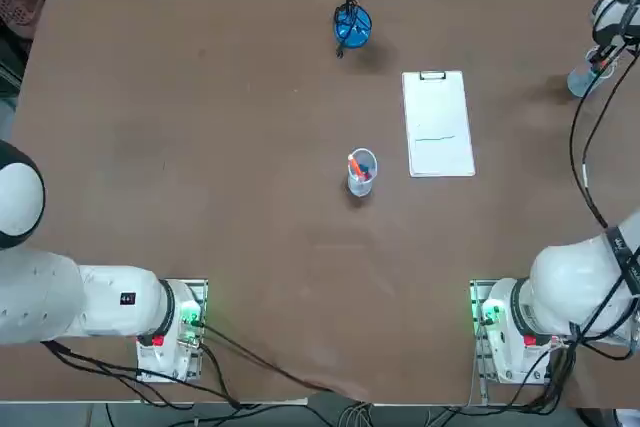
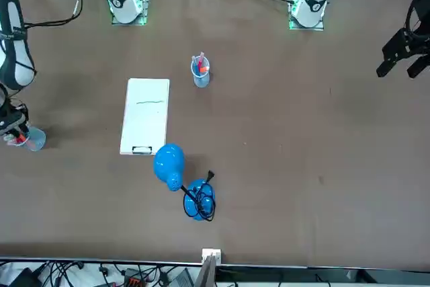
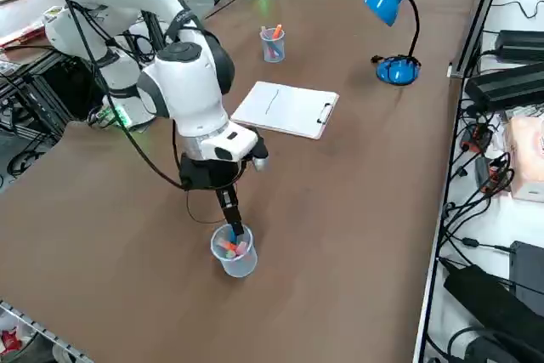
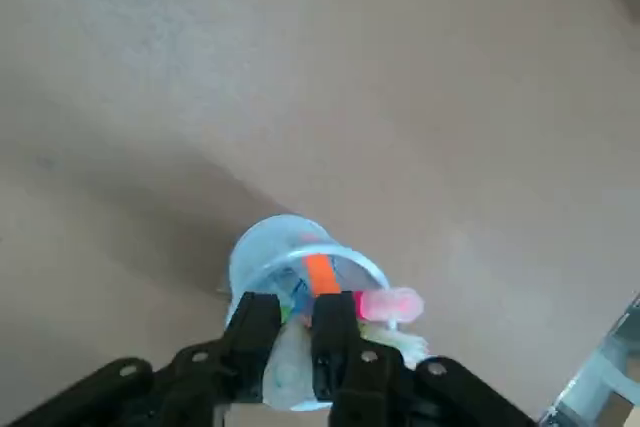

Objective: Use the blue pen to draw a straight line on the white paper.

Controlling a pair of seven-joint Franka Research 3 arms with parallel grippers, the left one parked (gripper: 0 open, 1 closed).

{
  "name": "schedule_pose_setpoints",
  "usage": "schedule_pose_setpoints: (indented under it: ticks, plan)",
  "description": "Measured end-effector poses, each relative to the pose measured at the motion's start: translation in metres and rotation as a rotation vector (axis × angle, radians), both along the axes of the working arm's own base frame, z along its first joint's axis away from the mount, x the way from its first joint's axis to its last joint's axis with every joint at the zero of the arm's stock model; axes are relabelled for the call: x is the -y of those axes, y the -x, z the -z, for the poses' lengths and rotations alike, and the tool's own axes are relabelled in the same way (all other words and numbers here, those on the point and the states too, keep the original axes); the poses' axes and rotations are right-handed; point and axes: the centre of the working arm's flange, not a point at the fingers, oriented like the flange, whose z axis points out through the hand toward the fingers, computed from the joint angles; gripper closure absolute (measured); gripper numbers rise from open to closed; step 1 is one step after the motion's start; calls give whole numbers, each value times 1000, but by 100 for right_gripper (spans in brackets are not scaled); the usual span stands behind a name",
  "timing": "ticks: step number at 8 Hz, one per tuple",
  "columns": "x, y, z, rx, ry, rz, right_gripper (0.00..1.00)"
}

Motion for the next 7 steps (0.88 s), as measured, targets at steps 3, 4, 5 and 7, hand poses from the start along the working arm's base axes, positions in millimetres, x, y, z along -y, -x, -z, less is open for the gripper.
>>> schedule_pose_setpoints:
  ticks: [3, 4, 5, 7]
  plan:
    - [4, -6, -22, -22, -10, 14, 78]
    - [6, -12, -50, -47, -38, 38, 78]
    - [5, -19, -85, -60, -89, 71, 78]
    - [-17, -31, -157, -76, -213, 167, 78]
